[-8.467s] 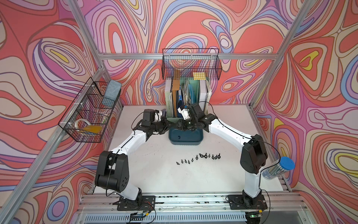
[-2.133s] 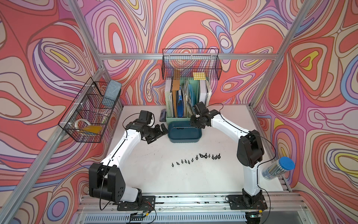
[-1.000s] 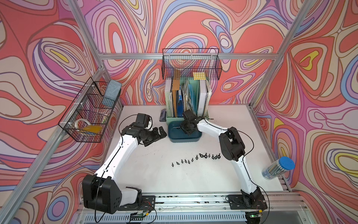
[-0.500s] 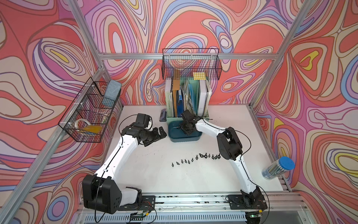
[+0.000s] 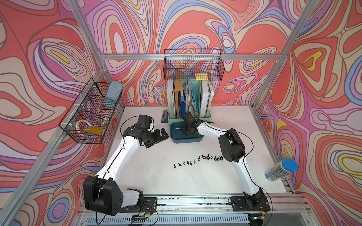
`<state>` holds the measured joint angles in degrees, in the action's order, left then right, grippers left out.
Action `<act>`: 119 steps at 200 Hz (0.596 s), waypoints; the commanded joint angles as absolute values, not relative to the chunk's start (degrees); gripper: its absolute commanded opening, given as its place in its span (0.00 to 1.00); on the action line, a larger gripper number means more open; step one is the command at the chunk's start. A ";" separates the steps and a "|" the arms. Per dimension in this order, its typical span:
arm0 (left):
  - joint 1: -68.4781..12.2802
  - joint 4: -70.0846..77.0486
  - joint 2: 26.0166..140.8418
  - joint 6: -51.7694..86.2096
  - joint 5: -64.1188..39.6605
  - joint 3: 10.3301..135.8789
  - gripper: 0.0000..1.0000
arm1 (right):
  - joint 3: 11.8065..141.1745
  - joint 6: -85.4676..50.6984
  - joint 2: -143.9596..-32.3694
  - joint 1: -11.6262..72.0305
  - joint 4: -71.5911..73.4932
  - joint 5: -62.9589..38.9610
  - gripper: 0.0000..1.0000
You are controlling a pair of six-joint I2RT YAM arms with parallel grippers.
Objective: Take out the wing nut from the storage box
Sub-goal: Pick up the wing nut from the storage box.
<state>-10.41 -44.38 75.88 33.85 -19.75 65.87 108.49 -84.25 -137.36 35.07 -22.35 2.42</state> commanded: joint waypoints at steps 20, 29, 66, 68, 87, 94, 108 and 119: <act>-10.02 -45.31 76.11 32.32 -19.77 64.81 0.99 | 104.79 -85.98 -139.31 33.49 -18.65 4.22 0.24; -10.02 -45.17 76.20 32.19 -19.77 64.85 0.99 | 104.10 -86.44 -139.22 33.56 -18.66 4.23 0.22; -10.02 -45.01 76.62 32.08 -20.00 64.86 0.99 | 102.62 -86.18 -138.47 33.52 -19.28 3.28 0.10; -10.02 -45.00 76.64 32.04 -20.01 64.86 0.99 | 102.47 -86.08 -138.37 33.54 -19.26 3.19 0.10; -10.02 -44.72 76.77 32.11 -20.08 64.72 0.99 | 101.48 -84.37 -137.08 33.54 -19.64 3.05 0.08; -10.02 -44.66 76.88 32.10 -20.19 64.69 0.99 | 100.97 -83.66 -136.47 33.54 -19.77 2.93 0.06; -9.97 -44.50 77.05 32.22 -20.35 64.75 0.99 | 99.88 -81.57 -135.30 33.60 -19.50 2.47 0.03; -10.02 -44.40 77.16 32.32 -20.35 64.72 0.99 | 99.27 -79.67 -134.31 33.63 -19.82 2.19 0.02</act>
